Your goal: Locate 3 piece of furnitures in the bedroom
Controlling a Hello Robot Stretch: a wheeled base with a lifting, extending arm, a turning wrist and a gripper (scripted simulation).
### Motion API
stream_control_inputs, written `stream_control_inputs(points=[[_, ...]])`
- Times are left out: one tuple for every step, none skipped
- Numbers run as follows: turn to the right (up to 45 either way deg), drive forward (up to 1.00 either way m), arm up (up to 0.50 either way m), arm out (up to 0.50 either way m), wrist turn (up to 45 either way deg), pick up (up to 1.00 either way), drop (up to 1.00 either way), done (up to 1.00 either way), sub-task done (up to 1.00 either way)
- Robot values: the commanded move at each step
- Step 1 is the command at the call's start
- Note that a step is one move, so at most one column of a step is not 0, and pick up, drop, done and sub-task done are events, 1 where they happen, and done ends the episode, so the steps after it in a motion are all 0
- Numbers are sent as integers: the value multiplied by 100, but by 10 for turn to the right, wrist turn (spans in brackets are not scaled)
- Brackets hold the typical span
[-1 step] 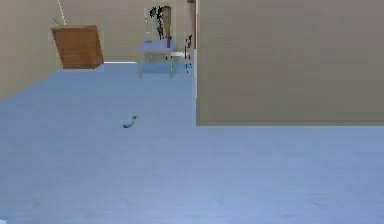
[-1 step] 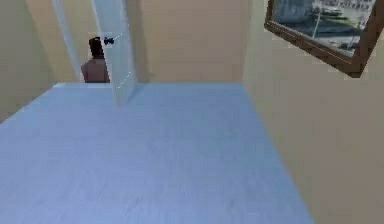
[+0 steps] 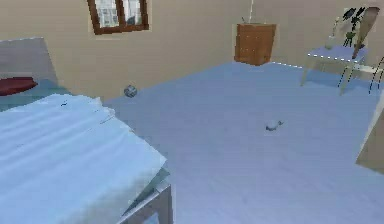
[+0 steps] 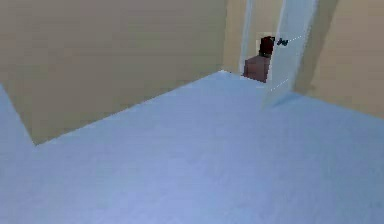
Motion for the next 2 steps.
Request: stream_control_inputs(points=[[-450,0,0,0,0,0,0,0,0],[0,15,0,0,0,0,0,0,0]])
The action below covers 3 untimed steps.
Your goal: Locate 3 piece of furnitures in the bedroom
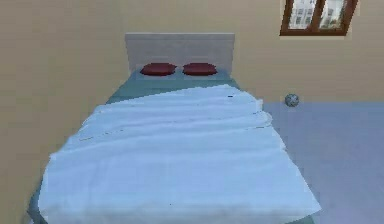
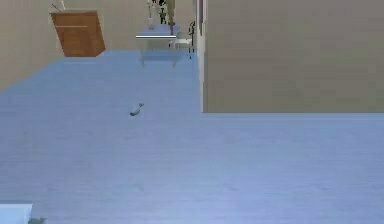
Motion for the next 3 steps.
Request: stream_control_inputs(points=[[0,0,0,0,0,0,0,0,100],[450,0,0,0,0,0,0,0,0],[360,0,0,0,0,0,0,0,0]])
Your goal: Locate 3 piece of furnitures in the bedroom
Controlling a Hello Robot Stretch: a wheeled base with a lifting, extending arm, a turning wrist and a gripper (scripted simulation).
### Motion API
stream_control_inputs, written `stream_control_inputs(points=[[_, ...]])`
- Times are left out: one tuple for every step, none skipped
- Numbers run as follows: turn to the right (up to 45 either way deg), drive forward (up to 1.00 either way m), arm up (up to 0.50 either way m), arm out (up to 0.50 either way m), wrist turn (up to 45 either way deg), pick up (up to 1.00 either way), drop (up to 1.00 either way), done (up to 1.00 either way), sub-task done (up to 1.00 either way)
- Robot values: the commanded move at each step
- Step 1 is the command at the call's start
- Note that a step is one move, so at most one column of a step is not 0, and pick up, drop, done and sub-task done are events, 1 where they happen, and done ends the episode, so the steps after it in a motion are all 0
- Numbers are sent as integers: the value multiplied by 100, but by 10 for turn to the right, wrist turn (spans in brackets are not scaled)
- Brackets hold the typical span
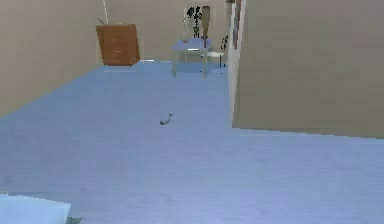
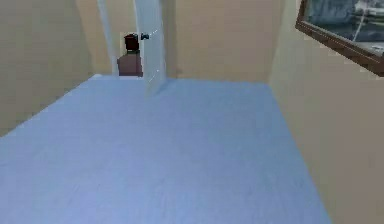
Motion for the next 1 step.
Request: stream_control_inputs(points=[[0,90,0,0,0,0,0,0,0]])
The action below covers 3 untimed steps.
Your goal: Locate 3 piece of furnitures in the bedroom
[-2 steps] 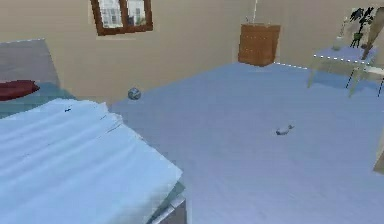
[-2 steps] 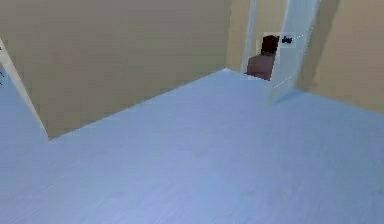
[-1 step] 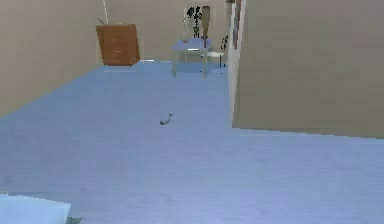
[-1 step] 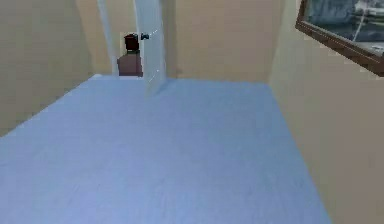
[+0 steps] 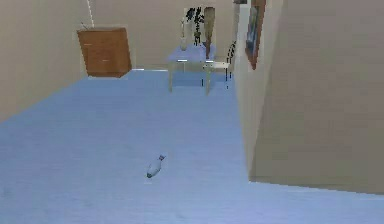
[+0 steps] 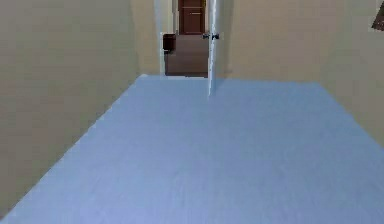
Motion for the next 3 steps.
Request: stream_control_inputs(points=[[-420,0,0,0,0,0,0,0,0],[0,95,0,0,0,0,0,0,0],[-450,0,0,0,0,0,0,0,0]])
